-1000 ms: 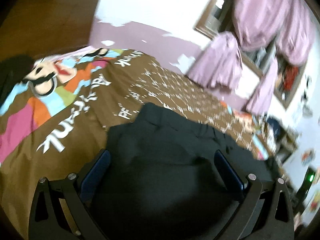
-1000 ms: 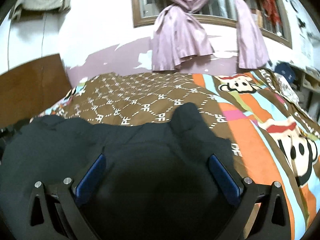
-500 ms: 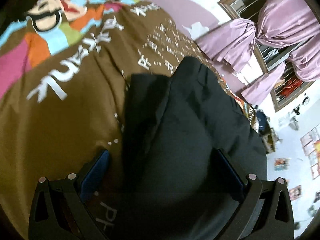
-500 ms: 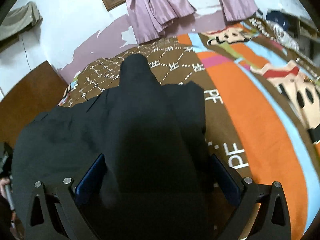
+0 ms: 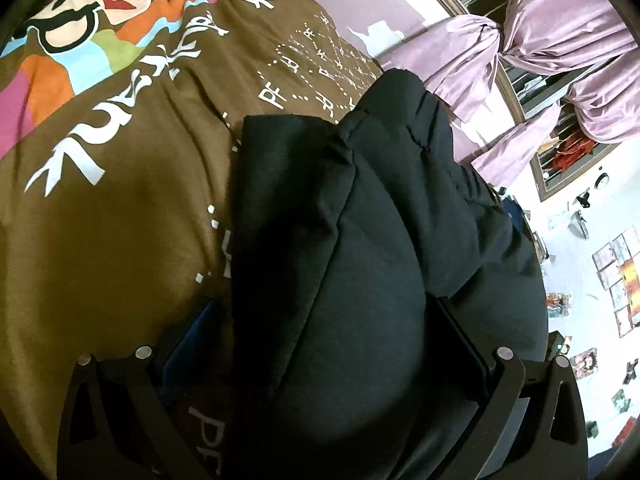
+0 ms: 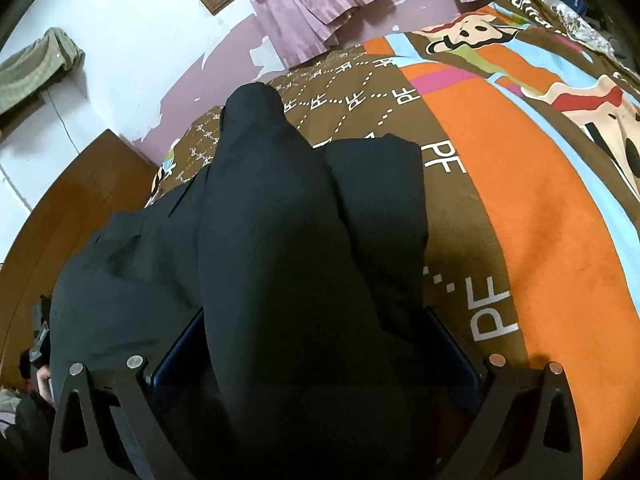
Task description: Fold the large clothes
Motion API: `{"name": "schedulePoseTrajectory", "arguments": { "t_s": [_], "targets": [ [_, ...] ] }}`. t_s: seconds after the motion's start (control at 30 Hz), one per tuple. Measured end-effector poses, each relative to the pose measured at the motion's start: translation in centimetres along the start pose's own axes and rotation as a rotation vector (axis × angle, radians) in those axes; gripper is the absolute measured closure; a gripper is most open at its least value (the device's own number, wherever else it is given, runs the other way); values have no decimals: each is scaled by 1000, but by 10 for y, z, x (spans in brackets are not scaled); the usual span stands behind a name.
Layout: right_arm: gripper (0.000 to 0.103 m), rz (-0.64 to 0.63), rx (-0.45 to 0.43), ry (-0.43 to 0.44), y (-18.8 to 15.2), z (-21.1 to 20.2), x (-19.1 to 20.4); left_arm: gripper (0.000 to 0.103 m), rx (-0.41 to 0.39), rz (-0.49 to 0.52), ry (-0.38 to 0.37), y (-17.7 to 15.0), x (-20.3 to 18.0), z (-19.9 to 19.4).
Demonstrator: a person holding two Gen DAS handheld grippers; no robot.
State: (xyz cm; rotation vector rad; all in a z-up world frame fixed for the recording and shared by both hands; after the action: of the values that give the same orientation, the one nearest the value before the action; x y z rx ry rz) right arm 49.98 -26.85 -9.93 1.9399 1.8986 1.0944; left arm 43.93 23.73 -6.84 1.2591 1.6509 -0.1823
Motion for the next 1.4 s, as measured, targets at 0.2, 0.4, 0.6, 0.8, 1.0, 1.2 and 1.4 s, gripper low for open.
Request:
{"name": "schedulePoseTrajectory", "arguments": {
  "t_s": [0.2, 0.4, 0.6, 0.8, 1.0, 1.2, 1.4],
  "targets": [
    [1, -31, -12, -45, -3, -2, 7, 2, 15, 3, -2, 2, 1, 2],
    [32, -15, -21, -22, -6, -11, 11, 25, 83, -34, -39, 16, -1, 4],
    [52, 22, -30, -23, -6, -20, 18, 51, 78, -32, -37, 19, -9, -1],
    [85, 22, -87, 27, 4, -58, 33, 74, 22, 41, 79, 16, -44, -10],
    [89, -1, -158, 101, 10, -116, 61, 84, -24, 147, 92, 10, -98, -33],
    [89, -13, -174, 140, -4, -161, 75, 84, -29, 236, 95, -16, -143, -65],
    [89, -63, -114, 79, -41, -142, 76, 84, -27, 243, 86, -35, -147, -91]
  ]
}}
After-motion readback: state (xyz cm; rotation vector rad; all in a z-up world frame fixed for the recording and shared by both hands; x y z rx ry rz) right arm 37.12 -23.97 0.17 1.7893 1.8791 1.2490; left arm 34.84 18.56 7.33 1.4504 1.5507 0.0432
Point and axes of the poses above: each gripper's, at about its wrist camera, not at the fingertips, and z roughly the way its jaws point, x to its left, y to its top, the point moved 3 cm from there along z, roughly the way its jaws point, and after that the axes turned 12 degrees about -y, right-handed, at the moved point
